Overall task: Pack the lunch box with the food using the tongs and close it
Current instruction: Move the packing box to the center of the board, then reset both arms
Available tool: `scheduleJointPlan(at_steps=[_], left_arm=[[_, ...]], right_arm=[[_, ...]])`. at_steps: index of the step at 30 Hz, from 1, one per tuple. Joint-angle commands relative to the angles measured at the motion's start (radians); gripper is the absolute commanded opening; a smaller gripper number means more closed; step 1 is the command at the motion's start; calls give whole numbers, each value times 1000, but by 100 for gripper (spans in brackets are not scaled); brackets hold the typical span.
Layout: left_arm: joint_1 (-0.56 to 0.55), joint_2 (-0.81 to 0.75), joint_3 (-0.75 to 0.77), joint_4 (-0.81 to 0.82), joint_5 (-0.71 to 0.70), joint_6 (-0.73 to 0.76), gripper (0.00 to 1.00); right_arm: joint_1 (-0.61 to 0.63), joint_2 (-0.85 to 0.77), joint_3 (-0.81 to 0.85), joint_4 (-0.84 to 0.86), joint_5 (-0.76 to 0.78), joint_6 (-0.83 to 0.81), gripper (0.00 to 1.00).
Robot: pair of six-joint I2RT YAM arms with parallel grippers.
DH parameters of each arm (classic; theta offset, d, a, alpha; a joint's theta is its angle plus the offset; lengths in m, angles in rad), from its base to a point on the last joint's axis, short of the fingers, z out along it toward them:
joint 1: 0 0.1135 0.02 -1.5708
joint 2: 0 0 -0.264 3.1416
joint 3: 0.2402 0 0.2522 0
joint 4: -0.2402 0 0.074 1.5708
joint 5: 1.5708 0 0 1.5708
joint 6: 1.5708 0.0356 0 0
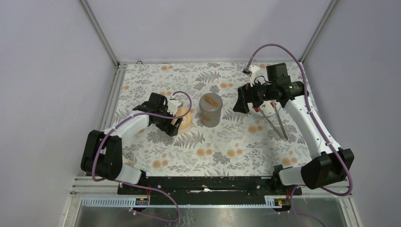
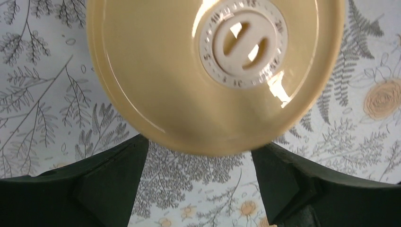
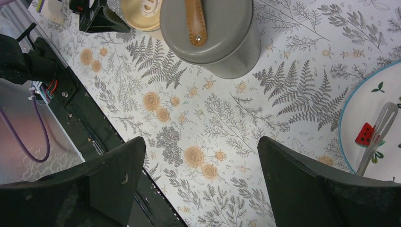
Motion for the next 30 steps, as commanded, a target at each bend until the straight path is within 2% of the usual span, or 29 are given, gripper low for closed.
scheduleJointPlan(at_steps=[1,8,15,19,22,24,27,30], left_arm=[[2,53,35,163,31,-63,88],[2,122,95,260,36,-119,88],[2,180,183,235,66,-125,88],[5,133,218,144,90,-120,91],[23,65,254,34,124,-116,98],[41,15,294,-50,147,-105,99],[117,-20,401,-168,203,-90,99],[236,7,532,-262,256,-70,99]], right_arm=[[-21,-29,-27,-3,10,-19,96],[-51,-31,-83,28,7,-11,98],[-77,-25,-123,59,3,-6,100],[-96,-15,-124,60,-4,-3,100],[-132,-15,-110,59,-8,2,100],[-158,-17,-88,60,-14,8,100],[-208,-7,-28,57,-19,15,100],[-291,24,40,53,-27,19,100]])
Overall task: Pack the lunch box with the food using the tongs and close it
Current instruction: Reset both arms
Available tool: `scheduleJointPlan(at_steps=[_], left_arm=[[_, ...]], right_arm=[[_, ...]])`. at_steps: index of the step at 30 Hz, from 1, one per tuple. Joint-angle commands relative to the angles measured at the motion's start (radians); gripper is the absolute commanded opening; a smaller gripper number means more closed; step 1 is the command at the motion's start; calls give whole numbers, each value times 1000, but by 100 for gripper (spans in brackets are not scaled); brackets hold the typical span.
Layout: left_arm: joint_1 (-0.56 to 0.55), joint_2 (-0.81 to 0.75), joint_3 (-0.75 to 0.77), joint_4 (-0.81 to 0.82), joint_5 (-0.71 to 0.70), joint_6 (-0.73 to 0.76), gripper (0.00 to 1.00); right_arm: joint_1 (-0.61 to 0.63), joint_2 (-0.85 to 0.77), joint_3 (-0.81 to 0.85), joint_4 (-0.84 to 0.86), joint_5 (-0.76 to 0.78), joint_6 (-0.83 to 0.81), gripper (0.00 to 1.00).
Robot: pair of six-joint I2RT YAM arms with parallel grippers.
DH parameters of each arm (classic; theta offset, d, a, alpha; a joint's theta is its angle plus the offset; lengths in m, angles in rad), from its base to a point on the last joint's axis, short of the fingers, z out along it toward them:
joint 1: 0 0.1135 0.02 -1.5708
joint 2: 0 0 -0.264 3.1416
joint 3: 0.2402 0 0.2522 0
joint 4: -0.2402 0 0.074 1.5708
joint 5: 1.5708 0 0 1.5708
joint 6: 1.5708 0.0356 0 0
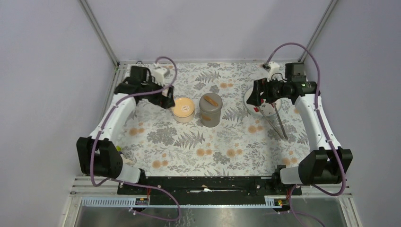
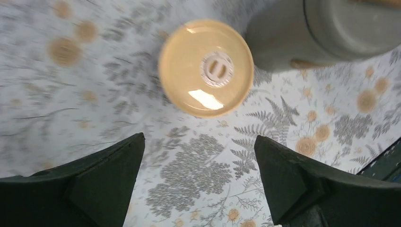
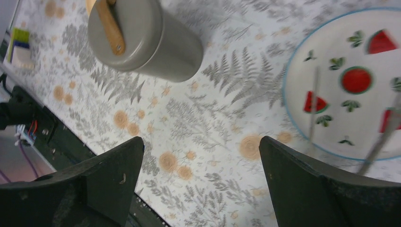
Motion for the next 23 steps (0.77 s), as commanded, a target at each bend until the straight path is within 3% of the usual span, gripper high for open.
scheduleJointPlan(at_steps=[1,7,11,17,23], left_arm=[[172,-8,196,-143,104,38,99],[382,90,281,-138,163,37,99],[487,142,254,-74,180,10,99],[527,153,129,52,132,-20,99],[528,133,68,109,84,-49,99]], right_arm=[[-109,29,134,19,-22,11,100],[-257,101,206,6,-28,-28,100],[-345,139,183,7,-5,-77,100],[-441,189,80,61,-4,-113,100],[-450,228,63,84,-7,-111,100]])
